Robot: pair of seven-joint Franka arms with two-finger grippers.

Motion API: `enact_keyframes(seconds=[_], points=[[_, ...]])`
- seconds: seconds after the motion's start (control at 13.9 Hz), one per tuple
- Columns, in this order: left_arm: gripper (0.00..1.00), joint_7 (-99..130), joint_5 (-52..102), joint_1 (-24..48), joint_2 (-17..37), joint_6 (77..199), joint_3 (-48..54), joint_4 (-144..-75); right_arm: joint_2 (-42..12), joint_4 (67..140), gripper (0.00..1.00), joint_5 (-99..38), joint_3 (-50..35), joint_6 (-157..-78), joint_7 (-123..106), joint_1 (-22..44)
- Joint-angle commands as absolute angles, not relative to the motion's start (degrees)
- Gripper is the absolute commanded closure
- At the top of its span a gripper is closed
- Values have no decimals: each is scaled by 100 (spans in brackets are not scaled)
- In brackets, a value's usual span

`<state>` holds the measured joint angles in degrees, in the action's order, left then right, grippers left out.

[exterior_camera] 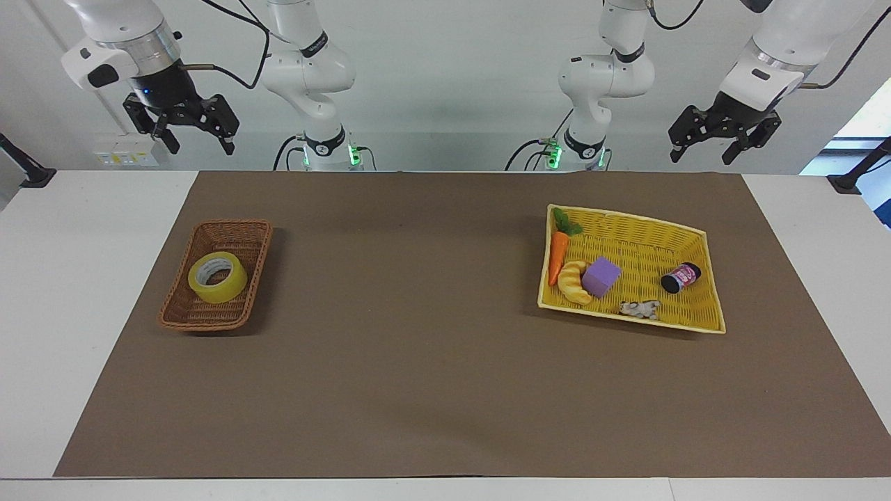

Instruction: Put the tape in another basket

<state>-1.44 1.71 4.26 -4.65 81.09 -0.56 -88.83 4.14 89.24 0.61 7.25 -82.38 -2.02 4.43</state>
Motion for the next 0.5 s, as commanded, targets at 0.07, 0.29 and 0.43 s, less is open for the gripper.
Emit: enact_keyframes(seconds=[0.07,0.29,0.43], points=[[0,-193,105,483,-536,8077,-105,-8886,536,9088,0,88,729,-8385,-351,422],[0,-193,105,475,-536,8059,-105,-8895,527,9018,0,158,729,-8411,-343,448],[0,-185,105,483,-536,8077,-97,-8895,562,9114,0,141,729,-8481,-299,457]])
